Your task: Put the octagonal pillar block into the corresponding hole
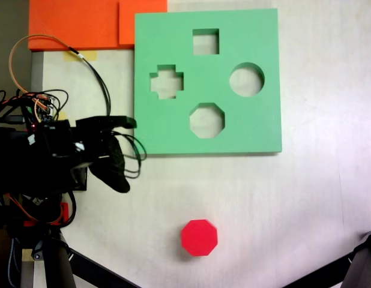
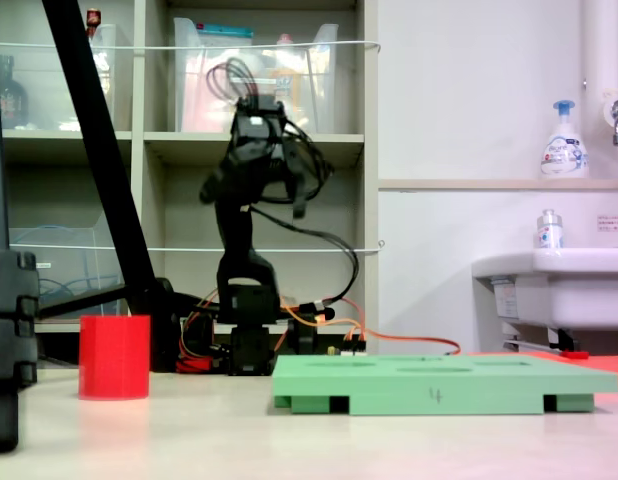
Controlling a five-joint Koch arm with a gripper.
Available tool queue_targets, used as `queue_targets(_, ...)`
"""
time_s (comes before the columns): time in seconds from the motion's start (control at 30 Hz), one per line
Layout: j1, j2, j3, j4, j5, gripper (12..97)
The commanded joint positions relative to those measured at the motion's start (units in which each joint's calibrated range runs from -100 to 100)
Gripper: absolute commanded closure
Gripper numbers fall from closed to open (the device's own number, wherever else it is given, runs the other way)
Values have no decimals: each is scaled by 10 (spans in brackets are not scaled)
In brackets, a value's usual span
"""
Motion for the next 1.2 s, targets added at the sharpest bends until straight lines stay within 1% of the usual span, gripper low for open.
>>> queue_targets(0.0, 15, 4, 5, -43, 18, 268)
queue_targets(0.13, 63, 4, -5, -43, 60, 268)
queue_targets(0.27, 83, -1, -9, -43, 66, 269)
queue_targets(0.4, 91, -4, -15, -43, 66, 275)
queue_targets(0.47, 95, 2, -21, -43, 66, 295)
queue_targets(0.73, 99, 18, -31, -43, 69, 297)
queue_targets(0.8, 77, 7, -33, -43, 38, 297)
queue_targets(1.0, -27, 9, -35, -43, -67, 295)
queue_targets(1.17, -105, 56, -18, -43, -140, 295)
